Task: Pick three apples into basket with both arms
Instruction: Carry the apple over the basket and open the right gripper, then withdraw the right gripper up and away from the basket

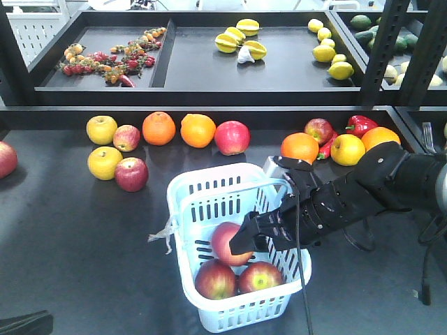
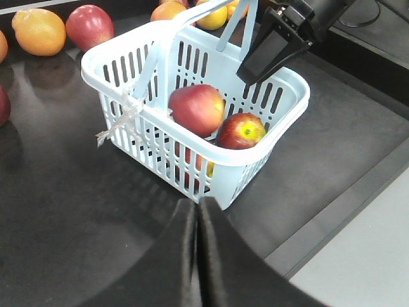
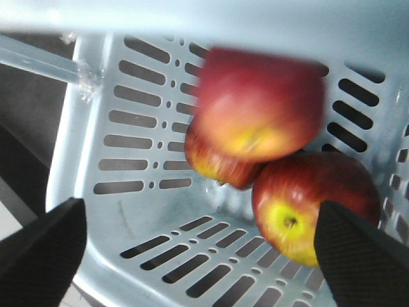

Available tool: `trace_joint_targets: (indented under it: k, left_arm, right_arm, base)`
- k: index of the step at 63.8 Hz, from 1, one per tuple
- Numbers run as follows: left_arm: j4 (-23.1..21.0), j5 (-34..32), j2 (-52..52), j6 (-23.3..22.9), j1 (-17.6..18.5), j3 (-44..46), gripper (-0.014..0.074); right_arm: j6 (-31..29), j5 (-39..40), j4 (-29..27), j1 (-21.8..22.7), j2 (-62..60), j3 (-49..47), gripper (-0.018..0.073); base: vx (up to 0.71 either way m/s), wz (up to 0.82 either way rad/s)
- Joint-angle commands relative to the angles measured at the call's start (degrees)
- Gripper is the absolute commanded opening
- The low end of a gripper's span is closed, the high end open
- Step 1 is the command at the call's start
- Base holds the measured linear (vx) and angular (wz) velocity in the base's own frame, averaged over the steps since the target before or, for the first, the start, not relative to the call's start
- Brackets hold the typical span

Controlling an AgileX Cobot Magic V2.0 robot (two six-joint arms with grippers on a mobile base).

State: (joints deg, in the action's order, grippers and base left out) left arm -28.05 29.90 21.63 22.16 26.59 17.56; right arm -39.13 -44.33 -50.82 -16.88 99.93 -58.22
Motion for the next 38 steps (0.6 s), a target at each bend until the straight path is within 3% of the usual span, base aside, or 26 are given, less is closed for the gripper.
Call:
trace_joint_targets:
  k: [1,8,19,38]
  left_arm:
    - [-1.50,-3.30,0.23,-0.38,0.08,1.46,-0.0008]
    - [-1.50,-3.30,0.23,-0.38,0.08,1.46,-0.0008]
    - [-1.50,-3.18,0.23,-0.38,0.08,1.46,-0.0008]
    - [-1.50,-3.00,0.23,-0.38,0.08,1.46,-0.0008]
  right_arm:
    - [-0.78,-2.56,-2.34,0.04,-3.50,-1.44,0.0585]
    - [-0.51,-4.34,-2.05,0.26,-5.86,-1.44,0.0403]
    - [-1.30,-8.85,0.74,0.26,-12.07,-1.39,-0.0019]
    - [-1.18,-14.47,11.54,0.26,-32.35,-0.32,-0.0005]
  base:
    - [0.00,0.00]
    - [0.00,0.00]
    - [0.00,0.00]
    - [0.00,0.00]
